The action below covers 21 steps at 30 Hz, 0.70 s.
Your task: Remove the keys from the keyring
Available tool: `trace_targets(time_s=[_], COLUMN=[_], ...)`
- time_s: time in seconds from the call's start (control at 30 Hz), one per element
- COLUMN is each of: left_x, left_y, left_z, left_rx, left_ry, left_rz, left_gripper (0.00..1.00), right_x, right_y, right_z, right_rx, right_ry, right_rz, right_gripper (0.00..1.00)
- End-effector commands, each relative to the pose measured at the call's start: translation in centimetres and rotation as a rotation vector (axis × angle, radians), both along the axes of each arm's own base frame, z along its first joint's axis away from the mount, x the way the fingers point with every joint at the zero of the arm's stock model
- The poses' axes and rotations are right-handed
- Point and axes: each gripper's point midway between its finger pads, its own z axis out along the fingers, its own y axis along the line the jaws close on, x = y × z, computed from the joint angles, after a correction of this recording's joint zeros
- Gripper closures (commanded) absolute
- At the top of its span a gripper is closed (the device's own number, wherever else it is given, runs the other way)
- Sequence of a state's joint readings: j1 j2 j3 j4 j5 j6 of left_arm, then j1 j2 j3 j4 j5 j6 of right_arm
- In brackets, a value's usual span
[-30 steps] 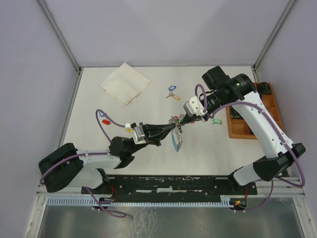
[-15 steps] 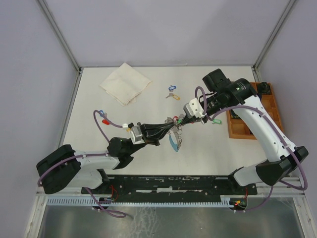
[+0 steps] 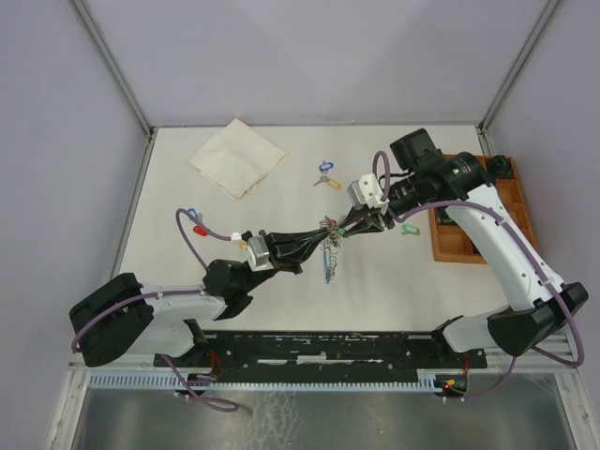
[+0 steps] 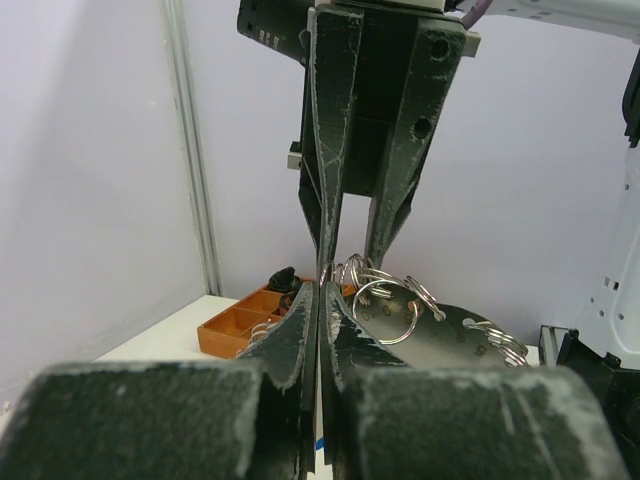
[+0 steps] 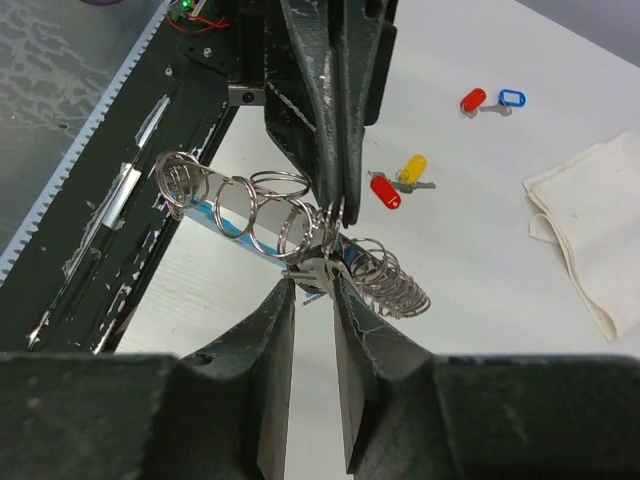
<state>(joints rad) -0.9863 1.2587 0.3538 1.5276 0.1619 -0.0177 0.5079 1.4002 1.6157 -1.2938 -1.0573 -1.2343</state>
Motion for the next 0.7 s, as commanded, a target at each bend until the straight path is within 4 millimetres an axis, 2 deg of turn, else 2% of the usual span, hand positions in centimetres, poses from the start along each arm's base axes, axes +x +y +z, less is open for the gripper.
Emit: trace_targets(time_s=[0.0, 0.1, 0.27, 0.33, 0.5, 0.67], left_x=[-1.9, -2.1, -2.1, -2.0, -1.5, -1.5], left_y=[2.3, 2.3, 2.2, 2.2, 2.1, 1.9], left_z=[4.8, 4.8, 4.8, 4.8, 4.6, 4.7], left_rx=[-0.191, -0.191, -0.191, -0.19, -0.19, -0.19], left_ry=[-0.094, -0.096, -0.094, -0.093, -0.081, -0.081], left_rz=[-0.032, -0.041, -0.043, -0.043, -0.022, -0.028], left_gripper=[0.97, 0.97, 0.97, 0.97, 0.97, 0.97], right_x=[0.2, 0.9, 1.4, 1.2, -0.2, -0.6], right_y=[-0.1, 0.3, 0.6, 0.6, 0.4, 0.5], right_z=[3.5, 3.5, 2.9, 2.9, 3.0, 3.0], right_rx=[0.07, 0.078, 0.073, 0.074, 0.073, 0.073], right_ry=[-0.004, 0.035, 0.067, 0.077, 0.094, 0.107], right_rz=[-0.064, -0.1, -0.131, -0.131, -0.097, -0.091], right_gripper=[0.74, 0.83, 0.84, 0.82, 0.69, 0.67])
